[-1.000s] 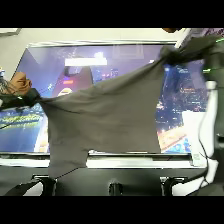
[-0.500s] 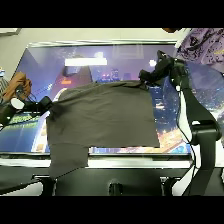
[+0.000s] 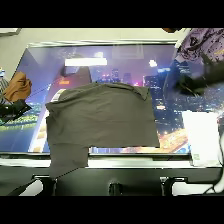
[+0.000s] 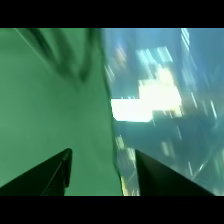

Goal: Fold the clothes and pants, and hang the long-sleeved shirts on hangers.

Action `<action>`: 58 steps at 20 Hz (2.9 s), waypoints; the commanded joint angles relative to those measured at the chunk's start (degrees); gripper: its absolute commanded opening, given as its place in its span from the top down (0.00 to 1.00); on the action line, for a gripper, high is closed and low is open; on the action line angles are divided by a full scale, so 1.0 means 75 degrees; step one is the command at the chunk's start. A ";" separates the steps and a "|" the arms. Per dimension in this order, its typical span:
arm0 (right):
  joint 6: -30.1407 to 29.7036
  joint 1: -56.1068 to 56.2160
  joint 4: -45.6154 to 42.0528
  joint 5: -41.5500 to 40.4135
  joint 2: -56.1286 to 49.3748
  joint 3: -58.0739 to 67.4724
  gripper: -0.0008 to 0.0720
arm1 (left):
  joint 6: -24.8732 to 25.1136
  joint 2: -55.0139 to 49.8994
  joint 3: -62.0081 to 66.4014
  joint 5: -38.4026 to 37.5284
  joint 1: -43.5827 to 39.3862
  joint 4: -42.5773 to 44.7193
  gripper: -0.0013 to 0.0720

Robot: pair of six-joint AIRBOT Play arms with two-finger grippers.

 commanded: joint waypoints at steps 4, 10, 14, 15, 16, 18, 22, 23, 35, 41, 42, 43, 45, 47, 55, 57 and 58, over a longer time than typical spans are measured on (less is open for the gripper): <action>-0.1227 -0.1291 0.0460 0.0332 0.2209 -0.5362 0.32 | 0.0189 0.0519 -0.0565 -0.0248 0.0111 -0.0058 0.43; -0.1763 -0.1282 0.0562 0.1169 0.2209 -0.7026 0.32 | 0.0189 0.0519 -0.0565 -0.0245 0.0111 -0.0061 0.43; -0.1955 -0.1282 0.0612 0.1387 0.2209 -0.7495 0.32 | -0.0038 0.0519 -0.0565 -0.0248 0.0111 -0.0070 0.43; -0.2011 -0.1282 0.0673 0.1411 0.2209 -0.7606 0.32 | -0.0251 0.0519 -0.0565 -0.0248 0.0111 -0.0064 0.43; -0.2066 -0.1282 0.0740 0.1413 0.2209 -0.7711 0.32 | -0.0560 0.0519 -0.0565 -0.0248 0.0111 -0.0064 0.43; -0.2090 -0.1282 0.1014 0.1445 0.2209 -0.7860 0.32 | -0.1093 0.0516 -0.0565 -0.0248 0.0111 -0.0064 0.43; -0.2226 -0.1282 0.1338 0.1492 0.2209 -0.8125 0.32 | -0.1230 0.0516 -0.0565 -0.0262 0.0111 -0.0070 0.26; -0.2226 -0.1282 0.1341 0.1466 0.2209 -0.8198 0.32 | -0.1230 0.0516 -0.0565 -0.0309 0.0111 -0.0087 0.26; -0.2317 -0.1285 0.1373 0.2372 0.2212 -0.8670 0.93 | 0.1043 0.0519 -0.1766 -0.1113 0.1635 -0.0965 0.26; -0.2436 -0.1285 0.1489 0.2095 0.2215 -0.8664 0.94 | 0.2748 0.0516 -0.3541 -0.0629 0.2110 -0.1891 0.26; -0.2430 -0.1285 0.1495 0.2113 0.2218 -0.8664 0.94 | 0.2879 0.0516 -0.3692 -0.0612 0.2110 -0.1953 0.26; -0.2430 -0.1285 0.1504 0.2127 0.2218 -0.8664 0.94 | 0.2955 0.0516 -0.3818 -0.0586 0.2110 -0.1953 0.26; -0.2430 -0.1285 0.1507 0.2139 0.2218 -0.8661 0.94 | 0.3075 0.0516 -0.4022 -0.0530 0.2110 -0.1953 0.26; -0.2430 -0.1285 0.1507 0.2157 0.2218 -0.8664 0.94 | 0.3112 0.0516 -0.4185 -0.0478 0.2110 -0.1958 0.26; -0.2430 -0.1285 0.1629 0.2203 0.2218 -0.8664 0.94 | 0.3217 0.0458 -0.4564 -0.0262 0.2095 -0.2369 0.26; -0.2430 -0.1285 0.1661 0.2221 0.2218 -0.8664 0.94 | 0.3223 0.0268 -0.4564 -0.0452 0.2095 -0.2381 0.26; -0.2430 -0.1285 0.1679 0.2221 0.2218 -0.8661 0.94 | 0.3255 0.0166 -0.4564 -0.0560 0.2095 -0.2381 0.26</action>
